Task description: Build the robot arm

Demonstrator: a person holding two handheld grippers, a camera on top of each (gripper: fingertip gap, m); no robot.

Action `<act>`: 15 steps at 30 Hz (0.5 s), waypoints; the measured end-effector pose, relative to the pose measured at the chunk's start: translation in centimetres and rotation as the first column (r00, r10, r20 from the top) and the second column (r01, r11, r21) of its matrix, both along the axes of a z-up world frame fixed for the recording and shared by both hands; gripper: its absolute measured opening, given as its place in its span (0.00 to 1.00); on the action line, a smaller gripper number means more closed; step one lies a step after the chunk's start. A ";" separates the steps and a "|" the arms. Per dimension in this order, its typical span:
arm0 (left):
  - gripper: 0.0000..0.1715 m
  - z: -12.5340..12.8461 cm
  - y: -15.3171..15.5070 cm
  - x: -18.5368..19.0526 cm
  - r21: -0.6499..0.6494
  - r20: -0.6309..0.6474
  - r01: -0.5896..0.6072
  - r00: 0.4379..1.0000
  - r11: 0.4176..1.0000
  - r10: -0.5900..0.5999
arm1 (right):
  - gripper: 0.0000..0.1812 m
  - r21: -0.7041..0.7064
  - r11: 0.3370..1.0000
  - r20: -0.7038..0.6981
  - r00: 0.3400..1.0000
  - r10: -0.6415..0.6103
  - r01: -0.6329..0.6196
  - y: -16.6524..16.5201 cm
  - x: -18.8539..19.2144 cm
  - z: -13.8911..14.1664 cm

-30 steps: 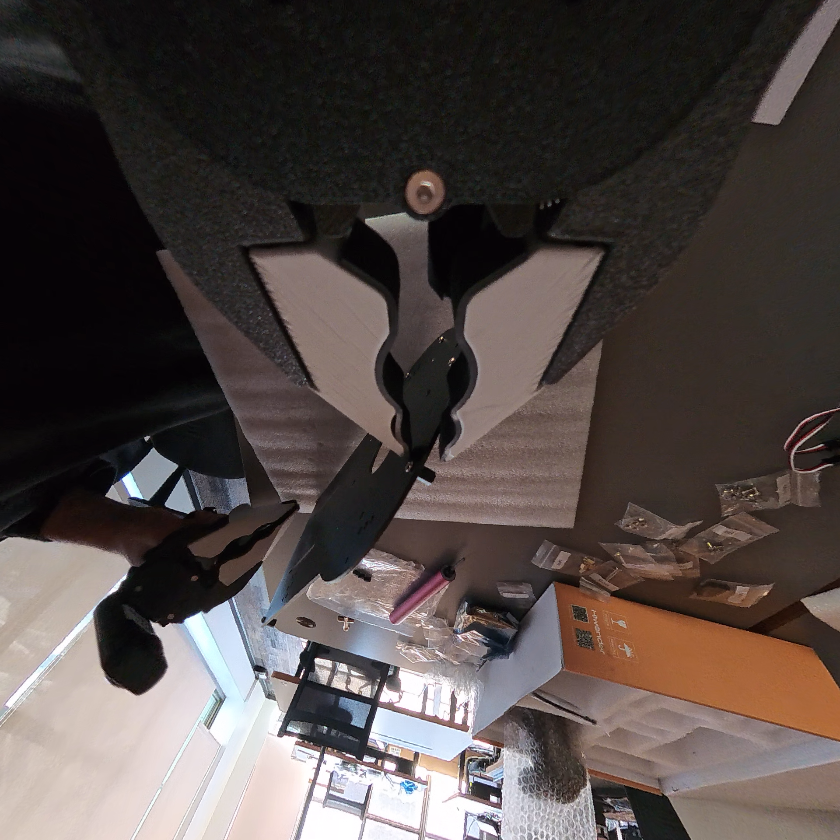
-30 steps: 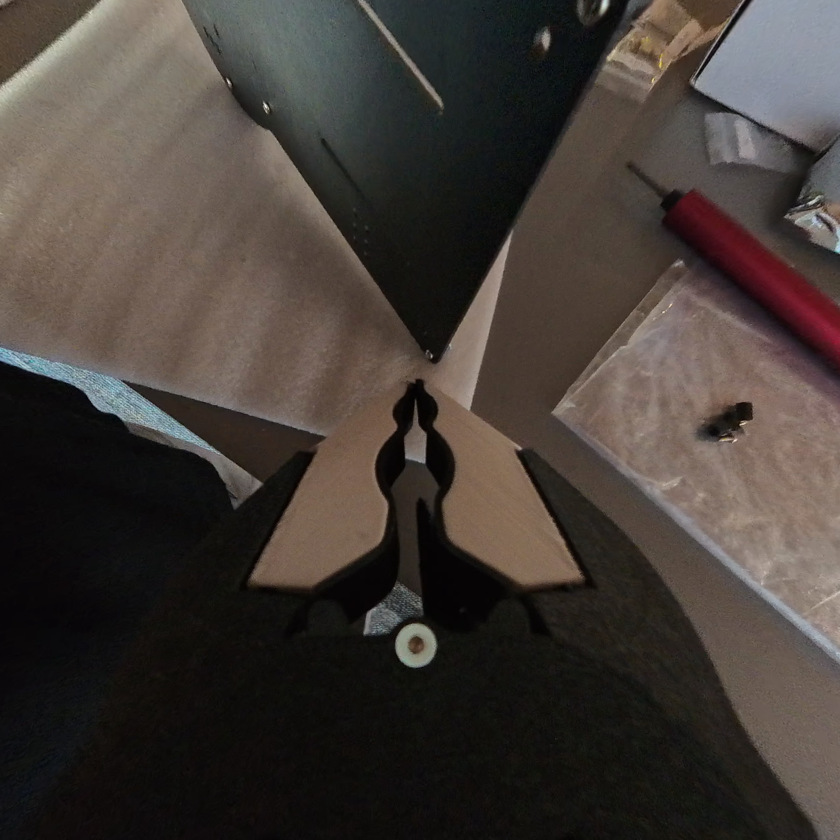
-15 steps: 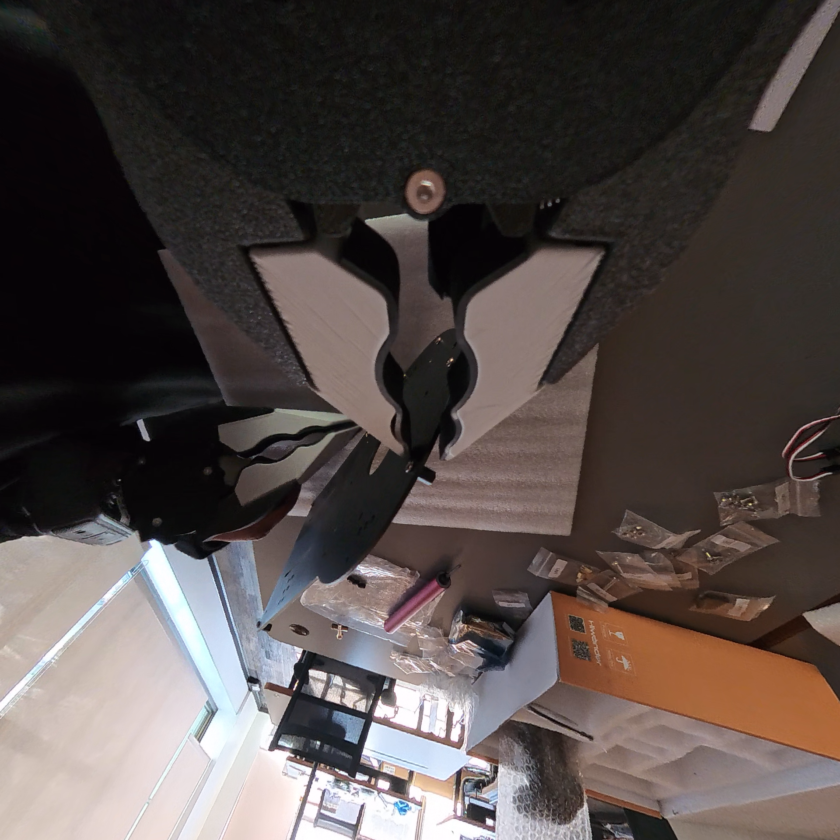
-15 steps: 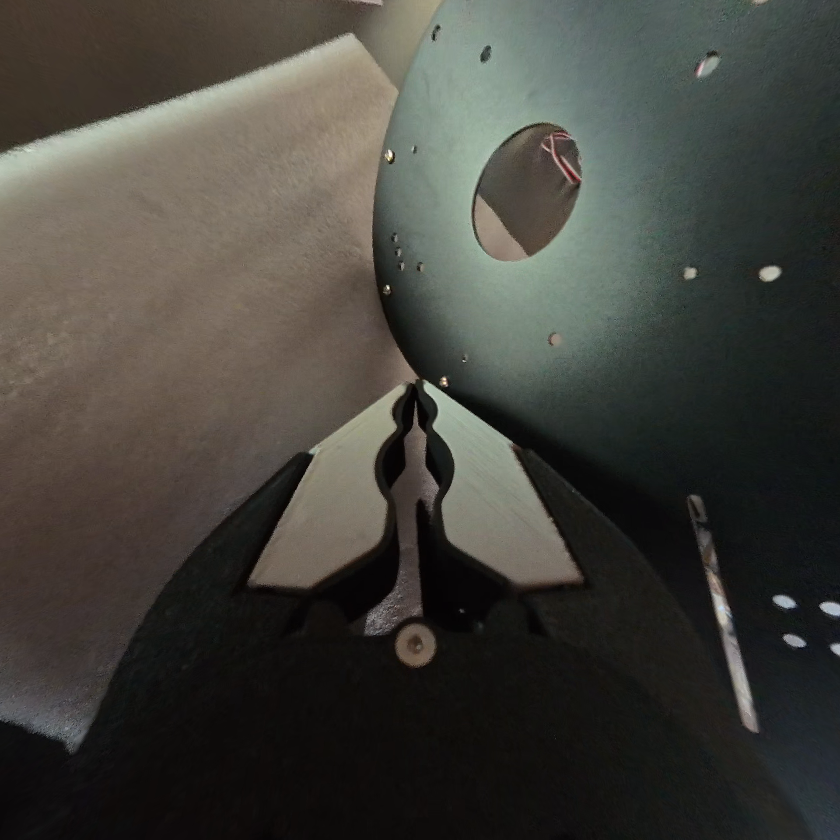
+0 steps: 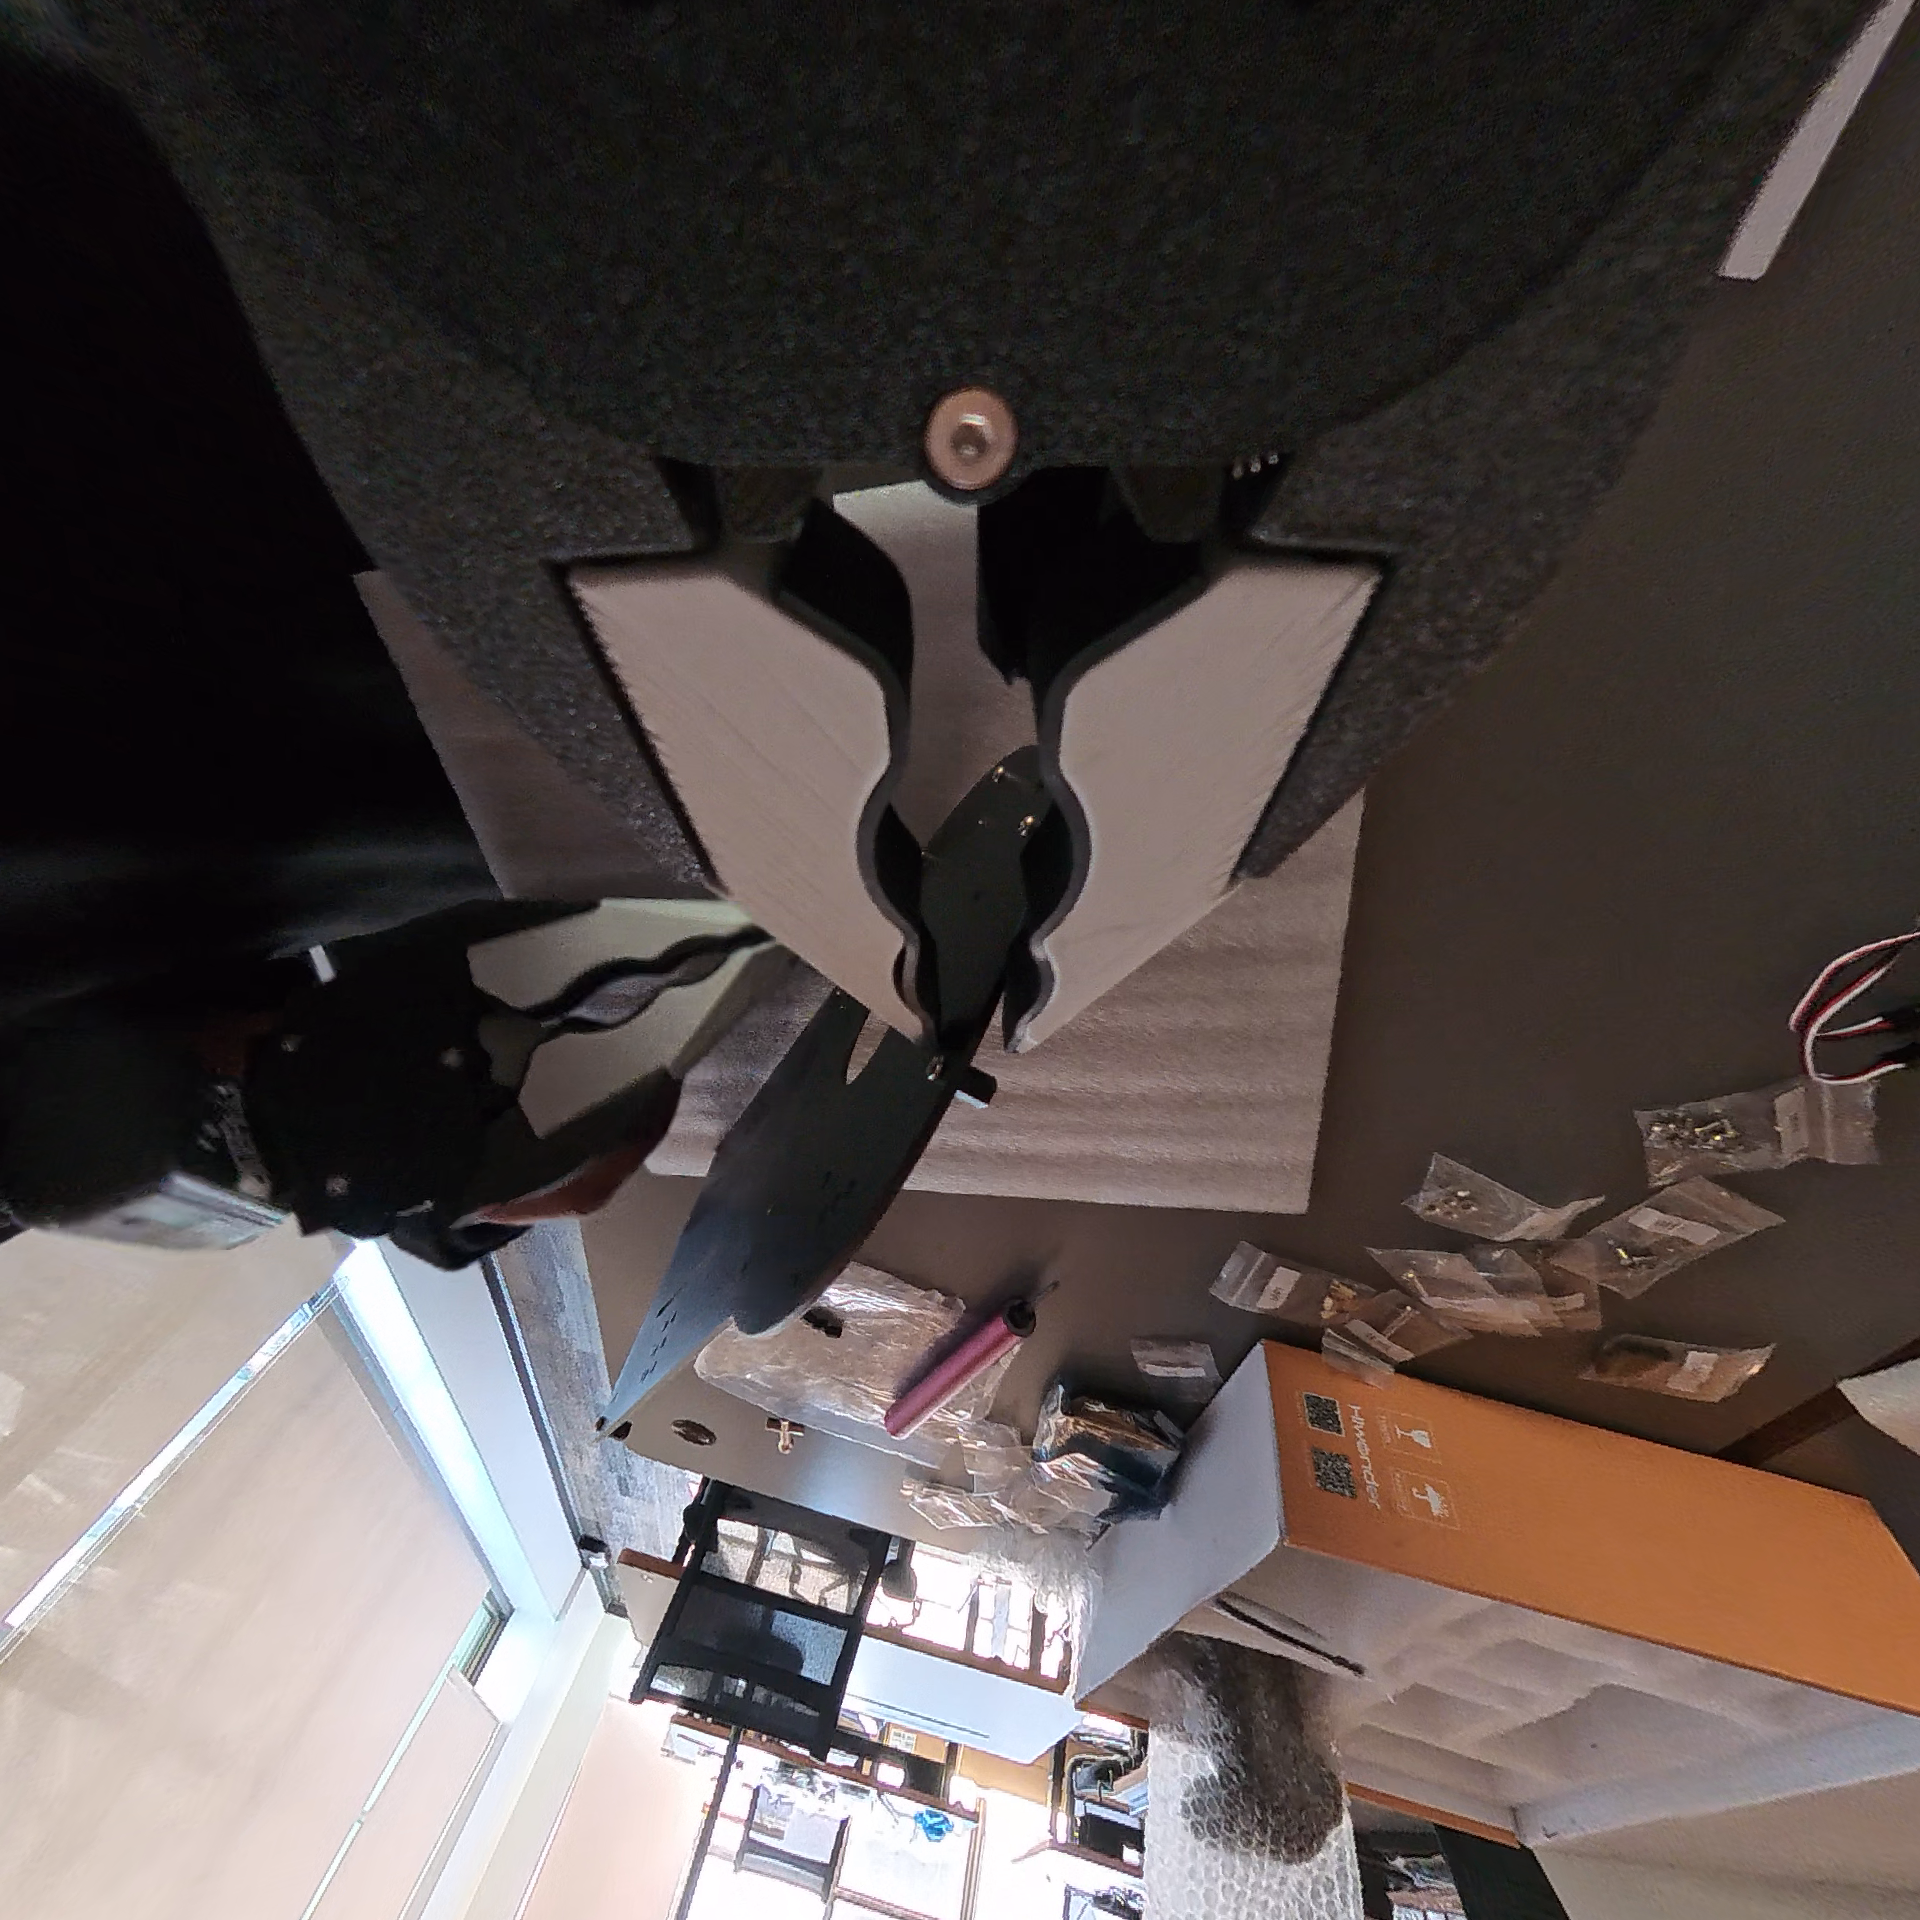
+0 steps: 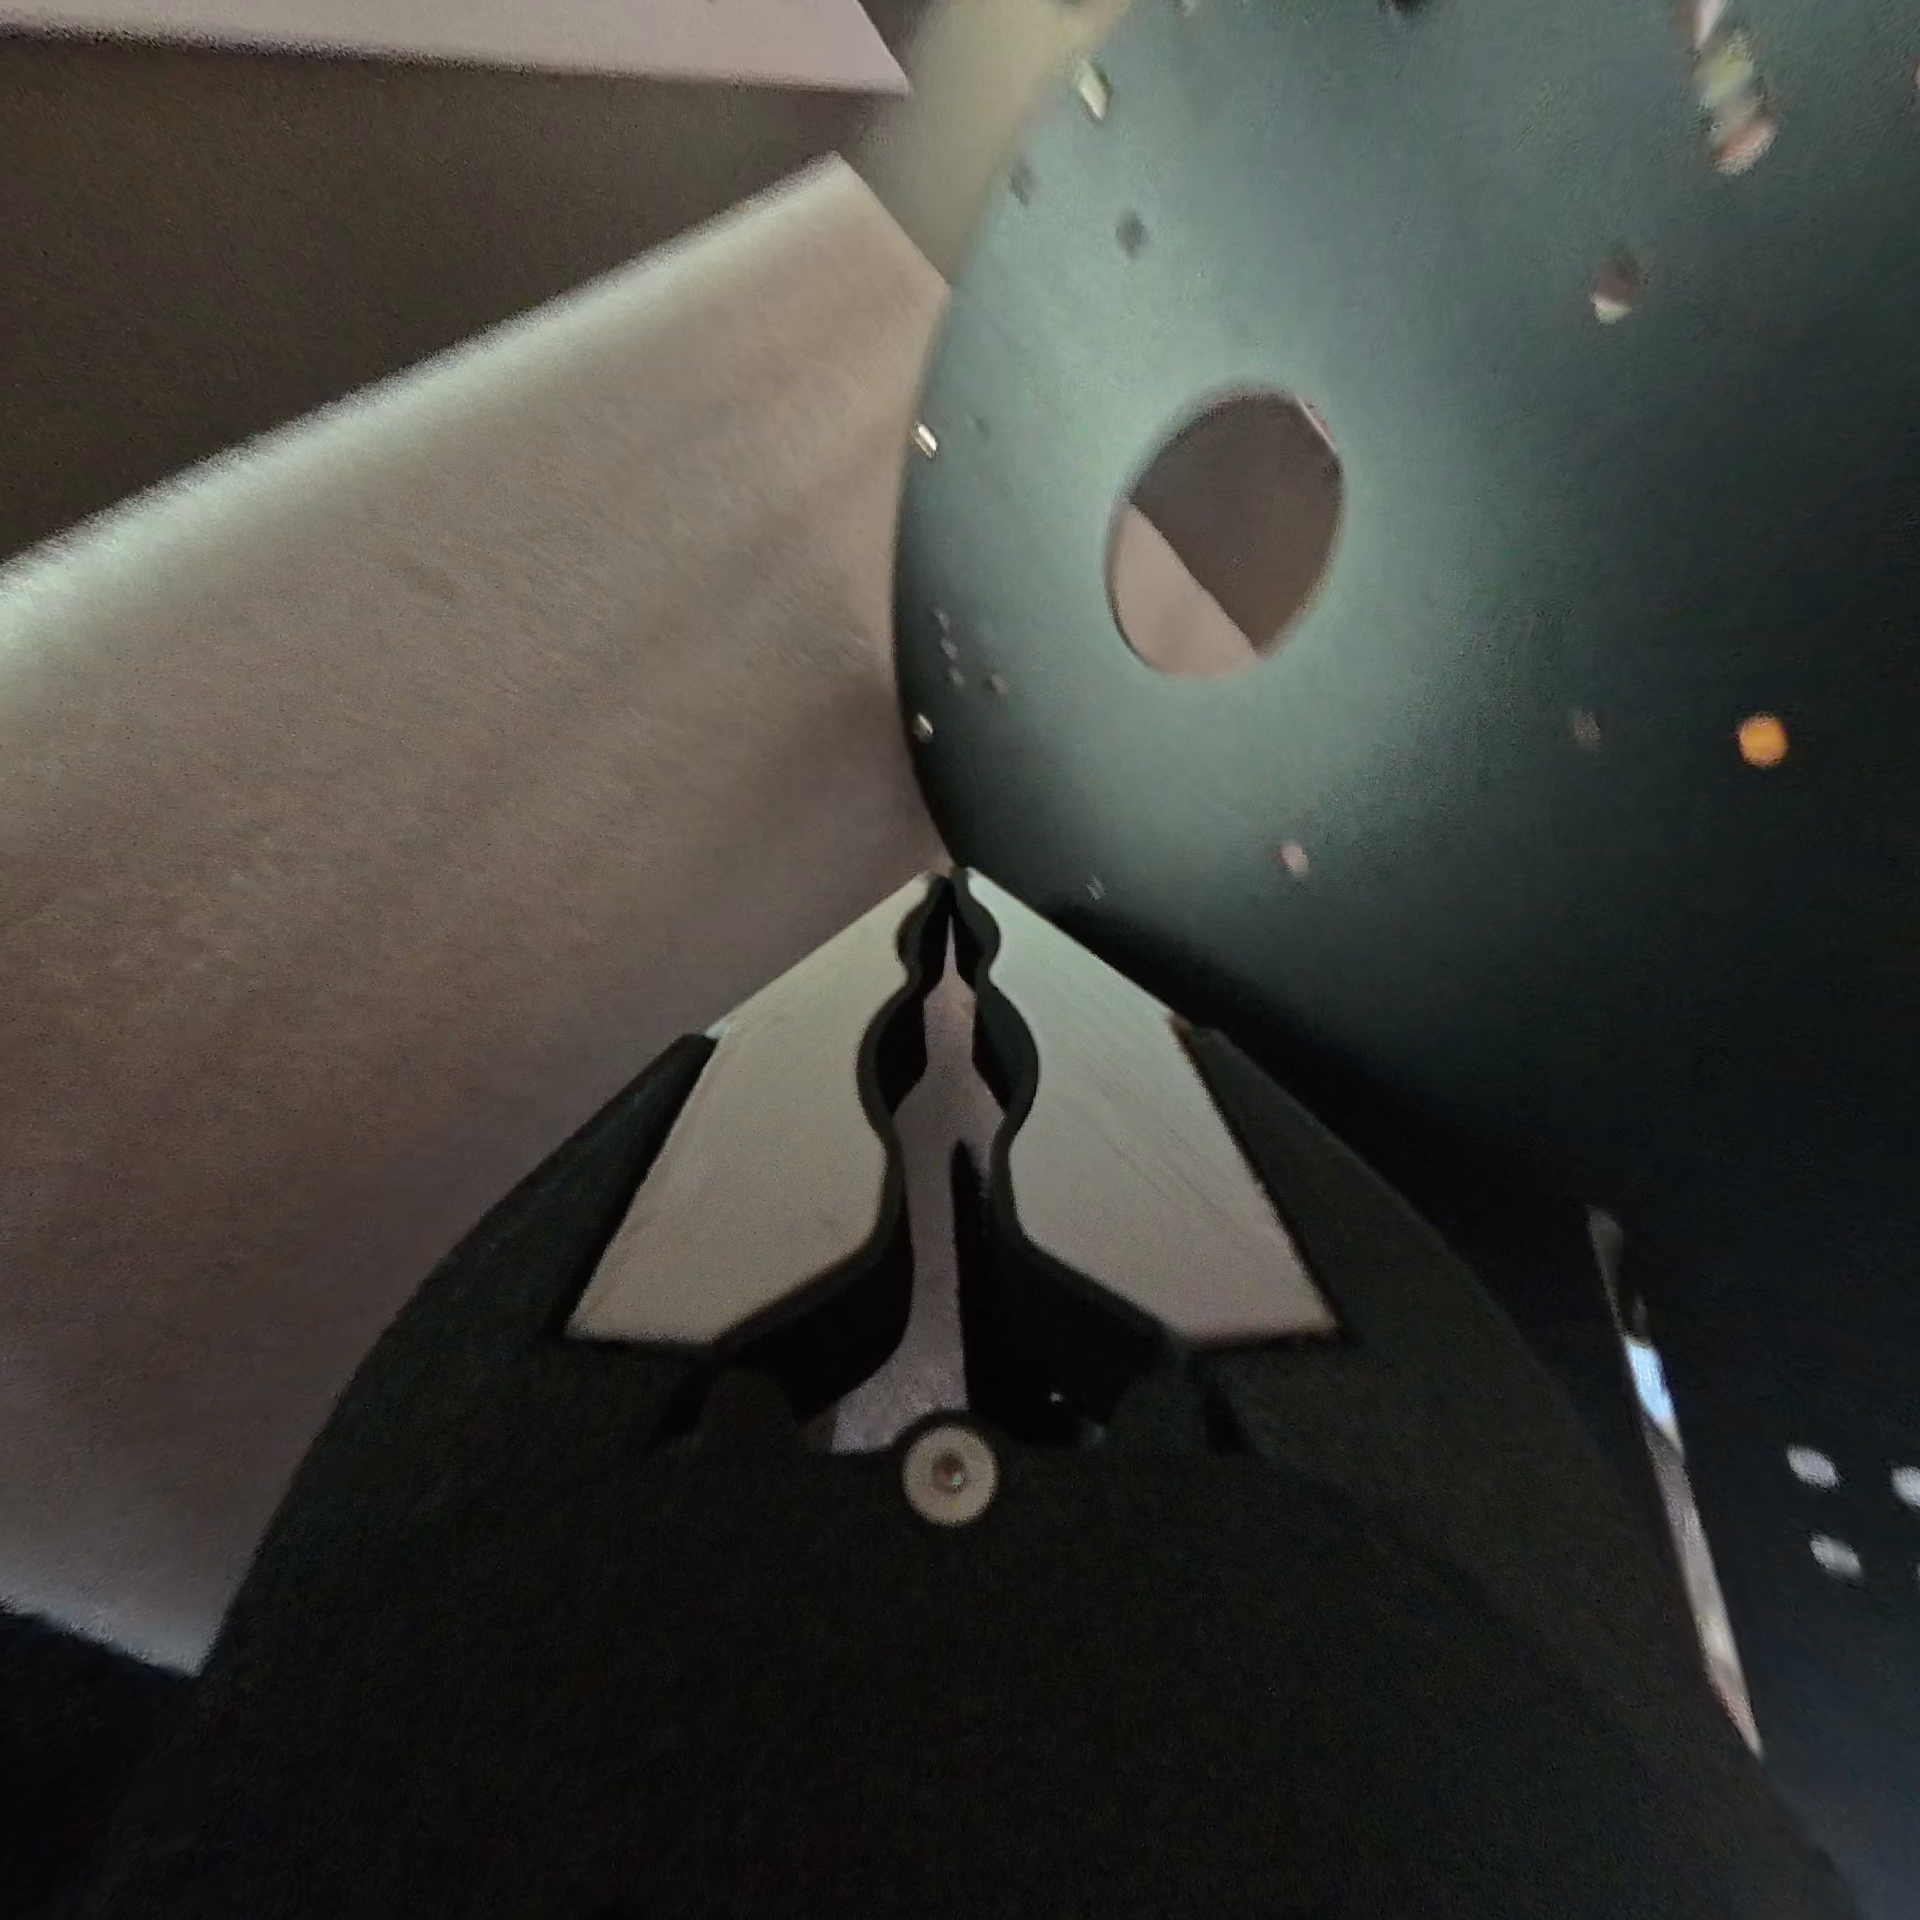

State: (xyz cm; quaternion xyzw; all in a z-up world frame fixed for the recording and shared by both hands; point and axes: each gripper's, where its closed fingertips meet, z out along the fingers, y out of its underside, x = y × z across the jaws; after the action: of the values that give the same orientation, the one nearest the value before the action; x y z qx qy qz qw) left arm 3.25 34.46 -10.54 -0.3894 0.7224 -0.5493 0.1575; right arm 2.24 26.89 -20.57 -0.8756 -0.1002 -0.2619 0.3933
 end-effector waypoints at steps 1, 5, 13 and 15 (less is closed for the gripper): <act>0.07 0.0 0.0 0.1 0.001 -0.001 0.000 1.000 1.000 0.000 | 0.00 -0.001 1.000 0.022 1.000 0.018 -0.018 0.7 -0.5 0.2; 0.07 0.0 0.0 0.1 -0.004 -0.003 0.010 1.000 1.000 -0.010 | 0.00 -0.046 0.997 0.064 0.996 0.067 -0.064 3.5 -1.2 -0.6; 0.06 0.0 0.0 0.0 -0.035 -0.007 0.055 0.998 0.998 -0.055 | 0.00 -0.086 0.995 0.086 0.994 0.064 -0.057 5.2 -0.9 -1.3; 0.06 0.0 0.0 0.0 -0.041 -0.010 0.061 0.998 0.997 -0.061 | 0.00 -0.043 0.996 0.099 0.991 0.088 -0.084 6.2 -1.7 -0.1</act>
State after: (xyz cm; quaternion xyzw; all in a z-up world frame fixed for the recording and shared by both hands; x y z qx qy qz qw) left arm 3.24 34.47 -10.51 -0.3732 0.7236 -0.5663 0.1287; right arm 0.57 33.08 -20.72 -0.8636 -0.1627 -0.2866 0.3815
